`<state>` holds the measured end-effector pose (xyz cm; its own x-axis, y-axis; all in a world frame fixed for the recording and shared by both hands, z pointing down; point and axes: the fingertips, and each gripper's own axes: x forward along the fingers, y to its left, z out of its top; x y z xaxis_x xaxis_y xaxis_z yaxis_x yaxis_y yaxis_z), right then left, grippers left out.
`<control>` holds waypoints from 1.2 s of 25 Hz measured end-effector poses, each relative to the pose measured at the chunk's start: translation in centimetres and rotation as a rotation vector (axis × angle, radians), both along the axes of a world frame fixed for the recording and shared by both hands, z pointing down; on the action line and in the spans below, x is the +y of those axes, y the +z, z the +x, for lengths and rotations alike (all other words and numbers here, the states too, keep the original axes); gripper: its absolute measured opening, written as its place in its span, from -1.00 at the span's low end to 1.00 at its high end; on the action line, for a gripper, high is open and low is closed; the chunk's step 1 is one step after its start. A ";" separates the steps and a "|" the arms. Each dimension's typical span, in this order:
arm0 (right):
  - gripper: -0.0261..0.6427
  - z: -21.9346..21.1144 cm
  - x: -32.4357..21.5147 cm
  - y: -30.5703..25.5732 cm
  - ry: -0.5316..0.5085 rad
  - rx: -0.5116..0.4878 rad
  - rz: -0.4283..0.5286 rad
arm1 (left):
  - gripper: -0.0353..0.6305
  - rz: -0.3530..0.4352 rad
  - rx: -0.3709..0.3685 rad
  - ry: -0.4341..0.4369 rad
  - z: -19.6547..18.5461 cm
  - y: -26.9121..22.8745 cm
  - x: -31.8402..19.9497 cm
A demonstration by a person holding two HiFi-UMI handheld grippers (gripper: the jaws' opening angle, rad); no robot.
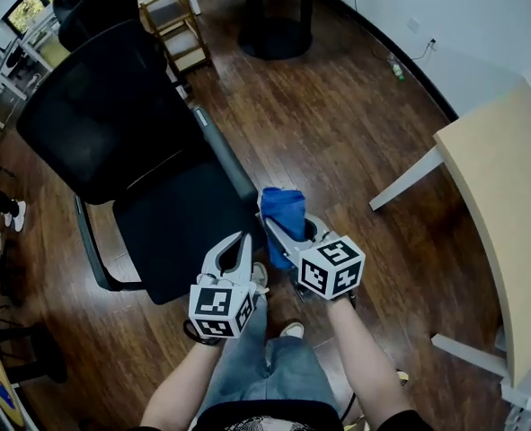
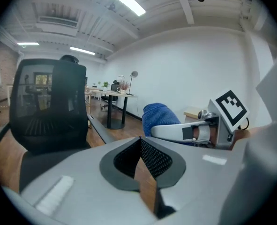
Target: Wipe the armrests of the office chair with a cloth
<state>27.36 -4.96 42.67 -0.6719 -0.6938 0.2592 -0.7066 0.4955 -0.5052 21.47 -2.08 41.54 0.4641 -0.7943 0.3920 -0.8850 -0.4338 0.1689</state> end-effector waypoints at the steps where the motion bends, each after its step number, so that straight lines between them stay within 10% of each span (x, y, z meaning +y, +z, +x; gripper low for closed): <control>1: -0.50 -0.3 0.6 -1.7 -0.009 0.010 0.028 | -0.88 0.017 0.004 -0.022 -0.5 -1.4 0.5; 17: -0.53 -12.2 11.7 -17.0 -0.115 0.106 0.287 | -0.88 0.163 0.047 -0.262 -14.3 -14.3 10.3; 30: -0.52 -21.1 17.0 -20.5 -0.125 0.171 0.384 | -0.88 0.229 0.095 -0.285 -21.9 -17.3 15.6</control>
